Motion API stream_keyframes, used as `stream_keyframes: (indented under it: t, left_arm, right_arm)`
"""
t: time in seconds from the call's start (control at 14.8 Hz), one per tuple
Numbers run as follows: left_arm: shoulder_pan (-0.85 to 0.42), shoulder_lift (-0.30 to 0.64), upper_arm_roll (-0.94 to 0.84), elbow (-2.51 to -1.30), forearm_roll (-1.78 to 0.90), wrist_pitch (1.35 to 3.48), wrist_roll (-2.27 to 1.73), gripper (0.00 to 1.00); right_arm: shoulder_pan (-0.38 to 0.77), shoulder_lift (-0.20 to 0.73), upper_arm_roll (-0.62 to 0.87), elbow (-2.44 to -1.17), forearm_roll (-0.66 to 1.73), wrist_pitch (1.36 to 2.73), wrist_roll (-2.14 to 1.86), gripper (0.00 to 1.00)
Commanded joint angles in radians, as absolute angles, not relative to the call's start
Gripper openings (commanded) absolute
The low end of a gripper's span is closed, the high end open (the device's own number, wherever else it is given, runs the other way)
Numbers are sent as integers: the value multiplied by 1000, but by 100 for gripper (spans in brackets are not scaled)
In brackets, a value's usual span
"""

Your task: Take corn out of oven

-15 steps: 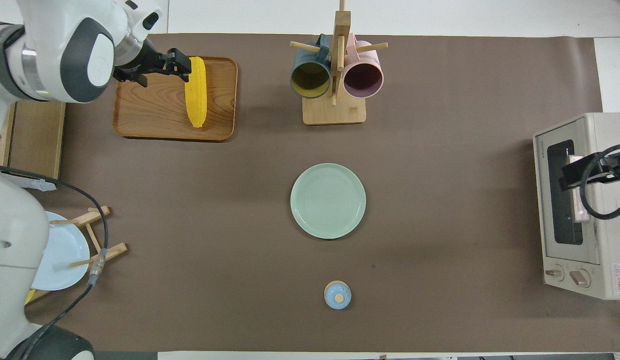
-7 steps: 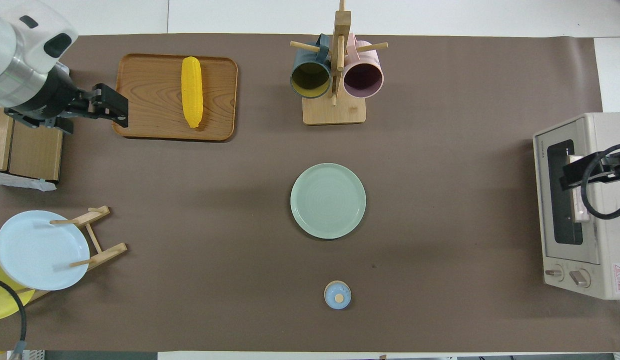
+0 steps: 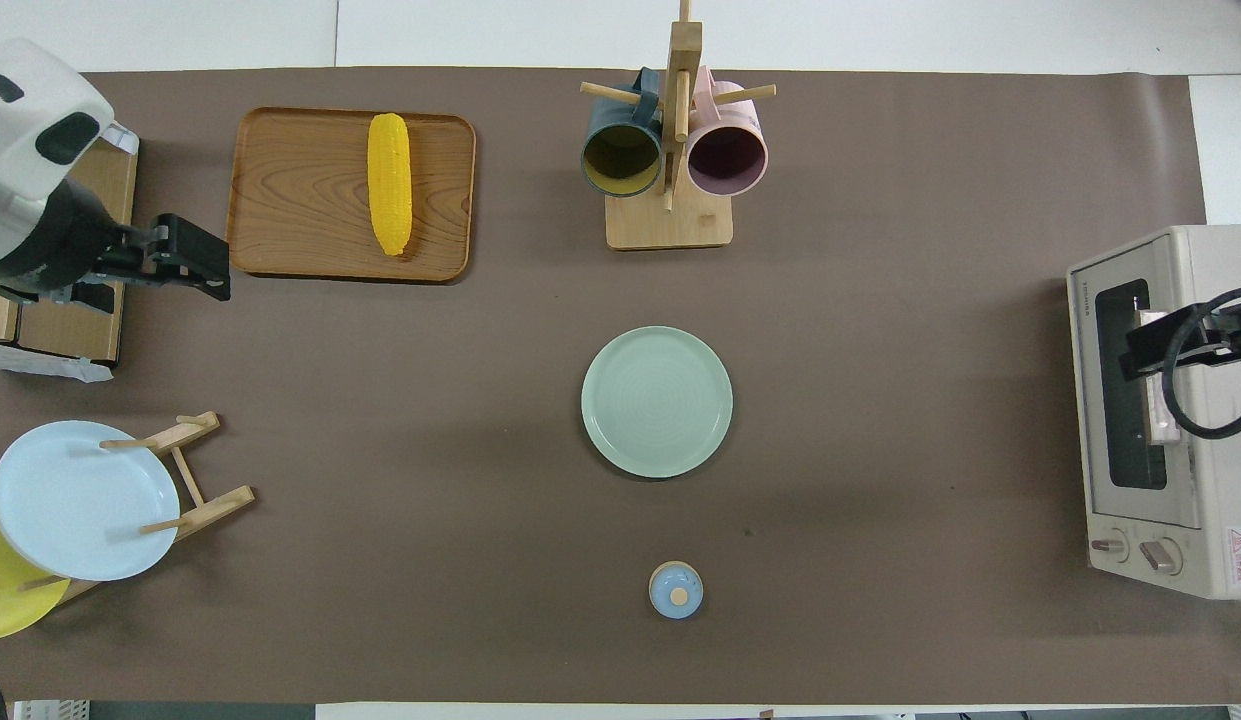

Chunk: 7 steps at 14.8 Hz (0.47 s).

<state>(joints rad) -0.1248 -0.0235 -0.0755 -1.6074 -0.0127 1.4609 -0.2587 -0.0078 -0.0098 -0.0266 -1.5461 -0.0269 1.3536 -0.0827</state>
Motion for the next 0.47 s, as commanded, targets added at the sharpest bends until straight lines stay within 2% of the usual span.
stream_keyframes:
  t: [0.0, 0.41]
  left_arm:
    - [-120, -49, -80, -1654, -15, 1496, -268, 100]
    - [-114, -43, -116, -1634, -15, 1491, -265, 100]
  right_arm:
    - [-15, -14, -21, -1545, -25, 1347, -77, 100]
    - [-15, -14, -21, -1546, -25, 1345, -77, 100]
